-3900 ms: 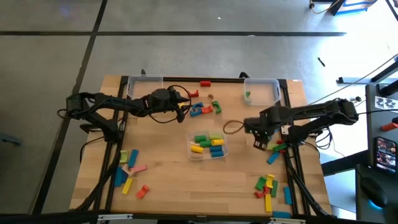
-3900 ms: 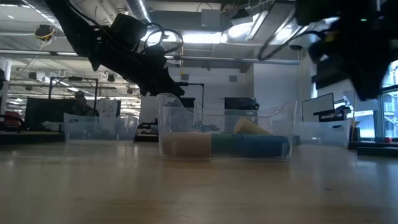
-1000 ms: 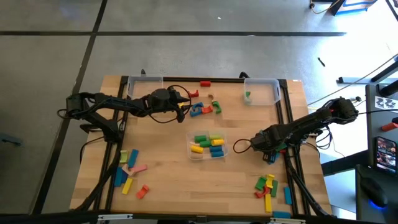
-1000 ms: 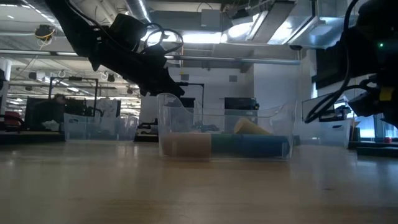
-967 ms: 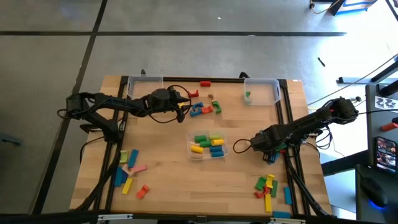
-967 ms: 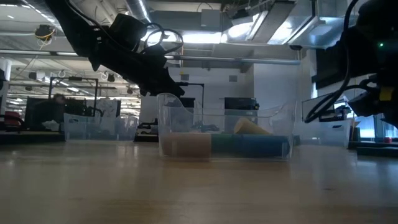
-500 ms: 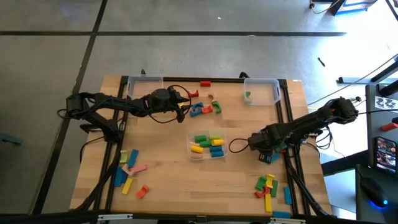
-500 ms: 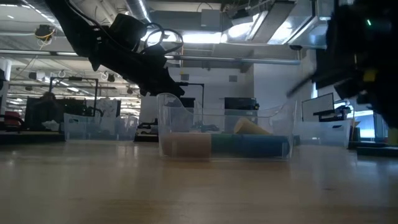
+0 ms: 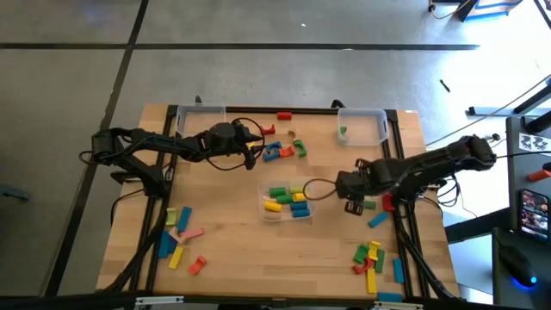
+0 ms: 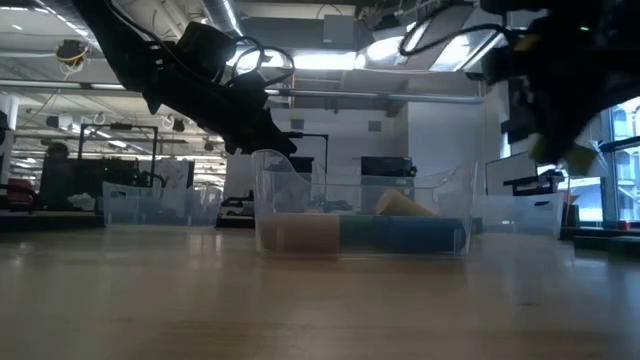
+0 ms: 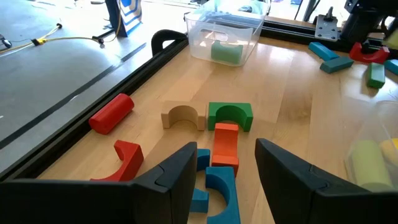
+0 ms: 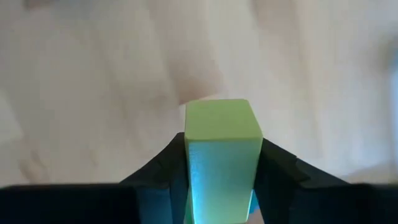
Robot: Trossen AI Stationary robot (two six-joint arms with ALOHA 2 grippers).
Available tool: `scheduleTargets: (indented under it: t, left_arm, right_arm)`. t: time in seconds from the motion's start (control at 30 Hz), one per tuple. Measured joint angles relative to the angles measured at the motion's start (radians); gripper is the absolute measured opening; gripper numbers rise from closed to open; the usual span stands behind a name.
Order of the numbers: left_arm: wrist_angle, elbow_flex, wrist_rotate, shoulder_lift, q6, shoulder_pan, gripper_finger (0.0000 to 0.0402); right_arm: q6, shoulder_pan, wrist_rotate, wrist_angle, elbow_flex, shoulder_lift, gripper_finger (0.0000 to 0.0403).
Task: Sort blocks by size
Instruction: Put the light green arch block into the top right transparent bin
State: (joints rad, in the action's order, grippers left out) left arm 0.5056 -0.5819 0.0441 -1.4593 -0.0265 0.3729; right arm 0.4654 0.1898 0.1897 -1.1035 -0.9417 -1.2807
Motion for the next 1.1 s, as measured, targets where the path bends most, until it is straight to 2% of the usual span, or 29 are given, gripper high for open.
scheduleTargets:
  t: [0.27,0.57,0.77,1.1]
  left_arm:
    - [-0.001,0.000,0.000,0.000,0.000,0.000,0.0159]
    - [-0.001,0.000,0.000,0.000,0.000,0.000,0.0159]
    - [-0.001,0.000,0.000,0.000,0.000,0.000,0.0159]
    - [-0.001,0.000,0.000,0.000,0.000,0.000,0.0159]
  right_arm:
    - [-0.129,-0.175,0.127,-0.016,-0.077,0.000,0.0134]
    - [-0.270,-0.453,0.219,0.013,-0.085,0.000,0.0139]
    - [-0.349,-0.654,0.216,0.112,-0.085,0.000,0.0137]
    - [-0.370,-0.914,0.115,0.284,-0.053,0.000,0.0141]
